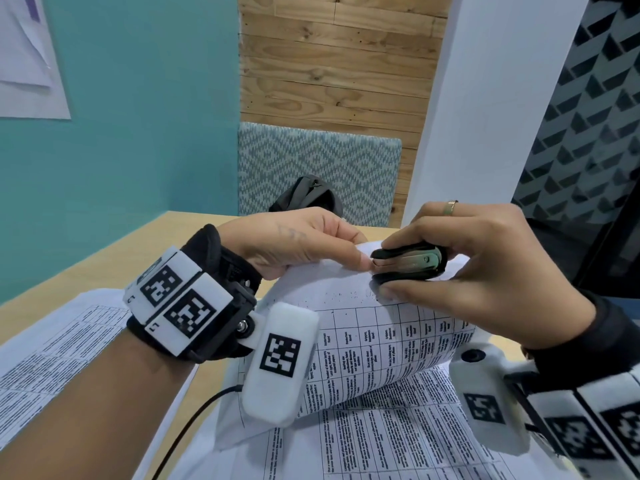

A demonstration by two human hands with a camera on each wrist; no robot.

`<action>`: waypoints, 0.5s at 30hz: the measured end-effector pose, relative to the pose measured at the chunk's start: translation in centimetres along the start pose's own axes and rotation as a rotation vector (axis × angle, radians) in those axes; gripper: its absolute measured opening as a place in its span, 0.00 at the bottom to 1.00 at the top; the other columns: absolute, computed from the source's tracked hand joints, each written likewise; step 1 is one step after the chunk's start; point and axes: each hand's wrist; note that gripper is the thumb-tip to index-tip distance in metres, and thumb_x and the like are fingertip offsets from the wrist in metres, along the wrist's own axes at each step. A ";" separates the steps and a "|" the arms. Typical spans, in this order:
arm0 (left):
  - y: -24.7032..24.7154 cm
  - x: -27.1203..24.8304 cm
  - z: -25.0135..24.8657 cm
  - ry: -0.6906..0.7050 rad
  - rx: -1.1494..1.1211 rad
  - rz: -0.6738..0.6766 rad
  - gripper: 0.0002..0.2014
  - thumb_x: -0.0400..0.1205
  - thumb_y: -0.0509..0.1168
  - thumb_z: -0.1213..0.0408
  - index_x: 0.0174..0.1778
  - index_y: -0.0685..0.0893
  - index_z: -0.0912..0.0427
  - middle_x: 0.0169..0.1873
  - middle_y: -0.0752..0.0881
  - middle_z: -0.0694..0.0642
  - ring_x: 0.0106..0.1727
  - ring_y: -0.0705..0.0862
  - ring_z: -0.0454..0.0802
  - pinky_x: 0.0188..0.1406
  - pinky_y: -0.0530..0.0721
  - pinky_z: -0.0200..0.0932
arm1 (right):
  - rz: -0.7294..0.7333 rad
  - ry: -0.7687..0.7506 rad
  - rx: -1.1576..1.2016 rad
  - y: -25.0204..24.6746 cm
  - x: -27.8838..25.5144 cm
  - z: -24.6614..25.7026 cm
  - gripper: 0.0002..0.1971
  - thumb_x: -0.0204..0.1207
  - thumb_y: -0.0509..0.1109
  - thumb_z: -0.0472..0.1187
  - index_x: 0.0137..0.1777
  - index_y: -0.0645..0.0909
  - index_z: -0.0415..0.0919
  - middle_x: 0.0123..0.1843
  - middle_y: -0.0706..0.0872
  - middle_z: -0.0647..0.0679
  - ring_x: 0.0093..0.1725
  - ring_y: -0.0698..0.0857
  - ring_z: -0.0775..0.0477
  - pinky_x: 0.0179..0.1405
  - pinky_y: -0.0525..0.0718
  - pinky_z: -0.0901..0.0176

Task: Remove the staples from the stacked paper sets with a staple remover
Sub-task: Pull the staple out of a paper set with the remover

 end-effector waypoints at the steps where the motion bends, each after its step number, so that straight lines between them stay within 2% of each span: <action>1: 0.0 0.0 0.0 0.000 0.001 0.000 0.03 0.71 0.66 0.69 0.38 0.83 0.64 0.30 0.86 0.56 0.28 0.84 0.47 0.27 0.83 0.34 | -0.001 0.002 0.001 0.0 0.0 0.0 0.13 0.58 0.81 0.44 0.41 0.89 0.39 0.33 0.85 0.48 0.32 0.83 0.50 0.29 0.80 0.51; 5: 0.0 -0.1 0.1 0.012 -0.004 0.020 0.05 0.70 0.68 0.72 0.38 0.88 0.61 0.34 0.88 0.58 0.32 0.87 0.49 0.32 0.86 0.37 | -0.002 -0.008 -0.017 0.1 0.0 0.0 0.13 0.58 0.80 0.44 0.41 0.89 0.38 0.34 0.86 0.50 0.34 0.82 0.51 0.30 0.79 0.55; 11: 0.5 -0.2 0.0 0.084 0.005 -0.028 0.04 0.71 0.69 0.75 0.37 0.86 0.64 0.30 0.88 0.55 0.28 0.86 0.45 0.27 0.83 0.33 | -0.022 0.012 0.016 -0.4 0.0 0.0 0.14 0.57 0.81 0.45 0.41 0.89 0.39 0.34 0.86 0.49 0.34 0.84 0.50 0.30 0.81 0.50; 15: 0.5 0.0 0.2 0.100 -0.009 -0.021 0.05 0.71 0.70 0.75 0.38 0.89 0.62 0.32 0.89 0.55 0.31 0.87 0.46 0.30 0.84 0.34 | -0.027 0.029 0.073 -0.7 0.1 0.0 0.15 0.57 0.82 0.45 0.42 0.90 0.37 0.35 0.87 0.49 0.35 0.85 0.50 0.31 0.83 0.49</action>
Point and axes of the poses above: each hand's wrist, its own x-axis towards the middle knuckle, its own y-axis out of the palm, z = x × y
